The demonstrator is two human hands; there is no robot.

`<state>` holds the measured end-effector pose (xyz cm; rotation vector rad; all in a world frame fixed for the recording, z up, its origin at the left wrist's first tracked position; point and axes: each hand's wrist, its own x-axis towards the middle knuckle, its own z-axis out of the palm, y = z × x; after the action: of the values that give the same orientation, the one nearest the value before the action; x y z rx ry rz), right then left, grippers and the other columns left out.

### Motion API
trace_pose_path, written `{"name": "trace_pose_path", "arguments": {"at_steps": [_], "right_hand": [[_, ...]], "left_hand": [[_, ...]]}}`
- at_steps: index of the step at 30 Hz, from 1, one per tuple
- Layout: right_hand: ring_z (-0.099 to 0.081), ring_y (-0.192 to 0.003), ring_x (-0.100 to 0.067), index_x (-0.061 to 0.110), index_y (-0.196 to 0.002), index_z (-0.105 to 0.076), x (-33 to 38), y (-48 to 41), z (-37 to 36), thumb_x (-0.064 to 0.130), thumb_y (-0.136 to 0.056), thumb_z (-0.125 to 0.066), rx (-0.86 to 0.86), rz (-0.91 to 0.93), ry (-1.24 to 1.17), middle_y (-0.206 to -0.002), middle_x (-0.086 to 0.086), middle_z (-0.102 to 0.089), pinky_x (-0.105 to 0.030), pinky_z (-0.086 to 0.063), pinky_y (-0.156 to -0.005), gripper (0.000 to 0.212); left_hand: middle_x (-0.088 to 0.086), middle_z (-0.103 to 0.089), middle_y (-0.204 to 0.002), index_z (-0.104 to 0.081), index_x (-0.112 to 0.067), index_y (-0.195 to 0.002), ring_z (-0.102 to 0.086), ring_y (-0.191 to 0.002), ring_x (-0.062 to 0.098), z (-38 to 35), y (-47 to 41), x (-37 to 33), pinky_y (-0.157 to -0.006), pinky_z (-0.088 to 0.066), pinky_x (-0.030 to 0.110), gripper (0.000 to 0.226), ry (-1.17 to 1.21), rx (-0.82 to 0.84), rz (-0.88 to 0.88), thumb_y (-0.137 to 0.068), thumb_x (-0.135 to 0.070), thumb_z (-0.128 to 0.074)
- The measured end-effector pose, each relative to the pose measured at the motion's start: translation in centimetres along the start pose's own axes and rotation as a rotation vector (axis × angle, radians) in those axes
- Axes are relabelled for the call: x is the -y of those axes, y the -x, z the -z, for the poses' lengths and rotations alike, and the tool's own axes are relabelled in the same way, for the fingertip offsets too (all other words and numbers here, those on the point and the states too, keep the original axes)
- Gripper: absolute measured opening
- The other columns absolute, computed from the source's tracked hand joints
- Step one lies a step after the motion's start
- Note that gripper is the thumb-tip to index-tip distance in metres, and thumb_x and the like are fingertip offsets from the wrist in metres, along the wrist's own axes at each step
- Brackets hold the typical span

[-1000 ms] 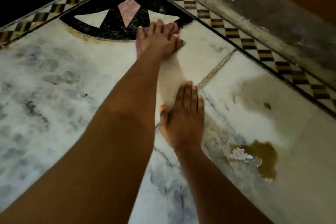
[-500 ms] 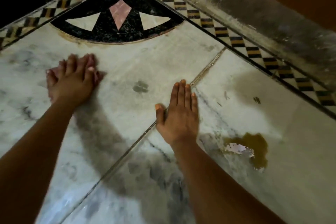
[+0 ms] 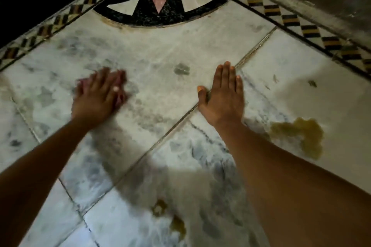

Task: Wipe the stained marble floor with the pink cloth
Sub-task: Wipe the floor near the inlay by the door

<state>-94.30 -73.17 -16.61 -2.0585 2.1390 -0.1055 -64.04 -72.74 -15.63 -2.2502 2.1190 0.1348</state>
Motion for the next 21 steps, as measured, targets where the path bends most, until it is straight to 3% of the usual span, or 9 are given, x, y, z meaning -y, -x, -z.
{"name": "trace_pose_path", "arguments": {"at_steps": [3, 6, 10, 15, 17, 19, 21], "right_hand": [[0.006, -0.146, -0.024, 0.005, -0.150, 0.002, -0.1, 0.0, -0.1, 0.050, -0.096, -0.019, 0.004, 0.001, 0.000, -0.159, -0.013, 0.006, -0.040, 0.003, -0.119, 0.074], [0.006, -0.146, -0.023, 0.004, -0.150, 0.002, -0.1, 0.0, -0.4, 0.050, -0.096, -0.020, -0.001, 0.007, -0.007, -0.159, -0.013, 0.006, -0.039, 0.004, -0.119, 0.074], [0.005, -0.146, -0.024, 0.004, -0.150, 0.002, -0.4, -0.2, -0.2, 0.050, -0.097, -0.021, 0.027, 0.002, -0.017, -0.159, -0.013, 0.005, -0.038, 0.004, -0.119, 0.074], [0.006, -0.146, -0.022, 0.006, -0.150, 0.002, -0.6, -0.6, 1.1, 0.050, -0.098, -0.025, 0.133, -0.003, -0.130, -0.159, -0.010, 0.008, -0.036, 0.005, -0.118, 0.073], [0.003, -0.147, -0.022, 0.006, -0.151, -0.002, -1.1, -0.8, 3.3, 0.050, -0.099, -0.023, 0.282, 0.000, -0.215, -0.159, -0.010, 0.005, -0.036, 0.000, -0.119, 0.071], [-0.002, -0.147, -0.022, 0.006, -0.151, -0.006, -1.6, 0.5, 5.3, 0.049, -0.100, -0.021, 0.349, 0.011, -0.234, -0.159, -0.010, 0.000, -0.035, -0.003, -0.118, 0.068], [-0.003, -0.146, -0.021, 0.008, -0.151, -0.007, -2.0, 3.7, 6.1, 0.045, -0.100, -0.023, 0.302, 0.050, -0.235, -0.160, -0.009, -0.001, -0.035, -0.003, -0.118, 0.065]], "left_hand": [[-0.002, -0.002, -0.159, -0.010, -0.033, -0.149, -0.001, -0.146, 0.024, 0.2, -3.7, -2.3, -0.115, 0.002, 0.049, 0.052, 0.085, 0.025, 0.282, -0.098, -0.045, -0.017], [-0.003, -0.001, -0.159, -0.009, -0.033, -0.149, 0.000, -0.146, 0.021, -0.1, -2.7, -6.7, -0.114, 0.005, 0.048, 0.052, 0.062, -0.005, 0.159, -0.099, -0.043, -0.018], [-0.005, -0.012, -0.158, -0.021, -0.033, -0.147, -0.009, -0.145, 0.018, -0.8, 2.6, -9.4, -0.115, 0.001, 0.040, 0.050, 0.122, -0.019, -0.014, -0.098, -0.043, -0.020], [-0.007, -0.031, -0.152, -0.037, -0.035, -0.141, -0.026, -0.140, 0.015, -1.3, 8.1, -9.8, -0.114, -0.007, 0.032, 0.047, 0.311, -0.048, -0.031, -0.097, -0.045, -0.025], [0.000, -0.051, -0.139, -0.048, -0.038, -0.132, -0.043, -0.130, 0.022, -0.5, 10.0, -9.5, -0.113, -0.025, 0.039, 0.046, 0.567, 0.011, 0.015, -0.094, -0.054, -0.027], [0.001, -0.066, -0.115, -0.057, -0.041, -0.120, -0.061, -0.107, 0.023, 2.1, 12.3, -9.5, -0.096, -0.046, 0.045, 0.042, 0.996, 0.000, 0.143, -0.091, -0.059, -0.032], [0.000, -0.068, -0.100, -0.061, -0.027, -0.120, -0.065, -0.085, 0.020, 4.4, 14.4, -9.9, -0.075, -0.055, 0.037, 0.034, 1.293, -0.038, 0.220, -0.098, -0.041, -0.038]]}}
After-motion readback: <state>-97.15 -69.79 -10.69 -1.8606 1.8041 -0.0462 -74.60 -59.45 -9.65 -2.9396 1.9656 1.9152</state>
